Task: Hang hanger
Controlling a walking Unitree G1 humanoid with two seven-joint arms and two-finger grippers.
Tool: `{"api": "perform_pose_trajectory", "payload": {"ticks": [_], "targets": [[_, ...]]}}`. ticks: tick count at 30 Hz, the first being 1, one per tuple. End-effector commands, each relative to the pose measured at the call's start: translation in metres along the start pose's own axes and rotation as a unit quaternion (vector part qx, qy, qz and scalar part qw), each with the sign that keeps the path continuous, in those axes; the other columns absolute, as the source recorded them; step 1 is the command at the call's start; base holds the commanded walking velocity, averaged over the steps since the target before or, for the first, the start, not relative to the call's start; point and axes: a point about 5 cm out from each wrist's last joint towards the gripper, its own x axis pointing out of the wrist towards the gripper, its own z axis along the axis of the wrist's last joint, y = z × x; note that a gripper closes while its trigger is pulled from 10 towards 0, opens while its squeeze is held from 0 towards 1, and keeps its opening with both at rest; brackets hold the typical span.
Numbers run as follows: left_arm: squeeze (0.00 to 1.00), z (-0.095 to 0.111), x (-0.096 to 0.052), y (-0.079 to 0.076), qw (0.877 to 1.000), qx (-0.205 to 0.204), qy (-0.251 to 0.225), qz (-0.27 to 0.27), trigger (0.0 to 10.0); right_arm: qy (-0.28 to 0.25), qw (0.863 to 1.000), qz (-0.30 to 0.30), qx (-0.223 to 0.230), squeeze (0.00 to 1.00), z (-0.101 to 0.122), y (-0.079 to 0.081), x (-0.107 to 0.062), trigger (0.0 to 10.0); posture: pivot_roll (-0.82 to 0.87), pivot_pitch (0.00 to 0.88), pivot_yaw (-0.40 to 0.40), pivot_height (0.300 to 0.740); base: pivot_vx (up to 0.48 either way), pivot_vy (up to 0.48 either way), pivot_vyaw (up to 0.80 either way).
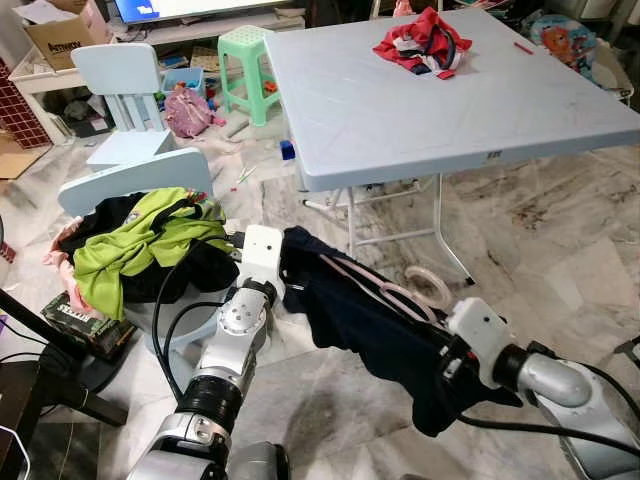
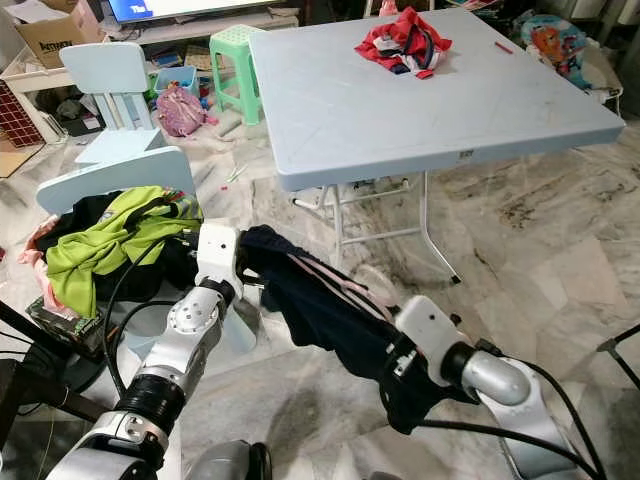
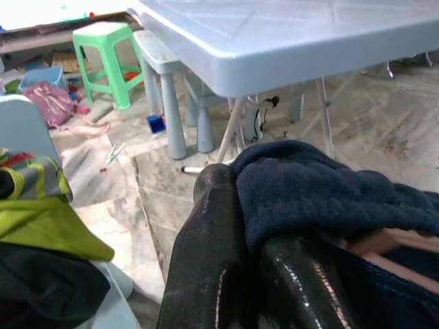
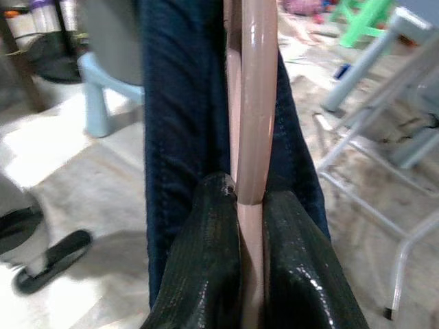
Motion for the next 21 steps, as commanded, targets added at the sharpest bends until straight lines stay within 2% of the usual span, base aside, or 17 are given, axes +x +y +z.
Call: {"api": "perform_pose_trajectory", "payload": {"ticks": [1,2,4,5,7,13,16,21], "targets": [[0.0,0.011,0.0,0.038,0.997,0.001,-0.021,0.081,0.0,0.029,0.999,0.005,0.014,0.0,-0.011,-0.009,-0.022,10.0,-0.09,0.0,0.04,0.74,0.0,0.0,0.0],[0.0,0.011,0.0,0.039,0.996,0.001,-0.02,0.082,0.0,0.021,0.999,0.03,0.016,0.0,-0.007,-0.007,-0.03,10.0,-0.09,0.0,0.042,0.74,0.0,0.0,0.0],[0.0,0.011,0.0,0.039,0.996,0.001,-0.02,0.082,0.0,0.017,0.999,0.041,0.014,0.0,-0.005,-0.006,-0.034,10.0,-0.09,0.0,0.042,0.74,0.0,0.0,0.0],[0.0,0.011,0.001,0.041,0.996,0.001,-0.019,0.084,0.0,0.016,0.998,0.061,0.02,0.0,-0.003,-0.009,-0.047,10.0,-0.1,0.0,0.045,0.74,0.0,0.0,0.0],[0.0,0.011,0.002,0.043,0.996,0.001,-0.017,0.087,0.0,0.031,0.997,0.064,0.014,0.0,-0.005,-0.017,-0.059,10.0,-0.1,0.0,0.046,0.74,0.0,0.0,0.0],[0.0,0.01,0.002,0.046,0.996,-0.004,-0.011,0.092,0.0,0.035,0.998,0.052,0.015,0.0,-0.004,-0.029,-0.07,10.0,-0.11,0.0,0.049,0.74,0.0,0.0,0.0],[0.0,0.006,0.001,0.046,0.996,-0.012,-0.001,0.091,0.0,0.013,0.999,0.042,0.032,0.0,0.004,-0.036,-0.075,10.0,-0.11,0.0,0.05,0.74,0.0,0.0,0.0],[0.0,-0.001,0.0,0.039,0.996,-0.024,0.014,0.082,0.0,-0.046,0.997,0.025,0.06,0.0,0.021,-0.044,-0.069,10.0,-0.1,0.0,0.053,0.74,0.0,0.0,0.0]]}}
